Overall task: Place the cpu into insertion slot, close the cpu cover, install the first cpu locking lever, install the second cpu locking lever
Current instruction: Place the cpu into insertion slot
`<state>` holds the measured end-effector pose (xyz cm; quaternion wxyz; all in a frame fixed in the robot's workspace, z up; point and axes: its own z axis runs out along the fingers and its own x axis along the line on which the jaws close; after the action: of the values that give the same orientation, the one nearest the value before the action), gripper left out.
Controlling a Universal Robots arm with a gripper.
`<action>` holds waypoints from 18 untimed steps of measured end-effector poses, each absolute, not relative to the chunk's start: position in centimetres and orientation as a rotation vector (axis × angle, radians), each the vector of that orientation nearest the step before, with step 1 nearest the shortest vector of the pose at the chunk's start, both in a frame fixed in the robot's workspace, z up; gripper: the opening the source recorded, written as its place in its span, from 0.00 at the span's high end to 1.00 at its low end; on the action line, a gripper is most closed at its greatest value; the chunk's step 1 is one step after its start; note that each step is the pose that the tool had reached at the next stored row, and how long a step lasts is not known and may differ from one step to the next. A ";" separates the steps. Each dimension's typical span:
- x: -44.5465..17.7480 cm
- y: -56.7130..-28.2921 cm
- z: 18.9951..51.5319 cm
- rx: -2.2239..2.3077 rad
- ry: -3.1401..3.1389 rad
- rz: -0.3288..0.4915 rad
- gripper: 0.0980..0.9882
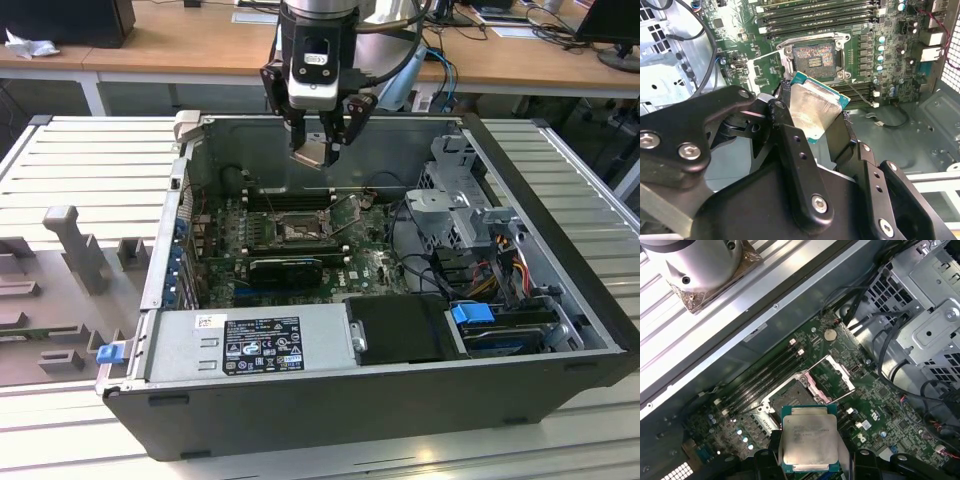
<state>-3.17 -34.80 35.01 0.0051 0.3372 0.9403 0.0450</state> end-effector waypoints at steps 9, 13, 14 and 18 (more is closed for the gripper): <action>-3.2 -34.8 35.0 1.091 2.931 0.141 0.52; -3.2 -34.8 35.0 1.109 2.923 0.140 0.52; -3.2 -34.8 35.0 1.113 2.922 0.140 0.52; -3.2 -34.8 34.9 1.130 2.915 0.140 0.52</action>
<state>-3.17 -34.80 34.94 0.0063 0.3610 0.9315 0.0448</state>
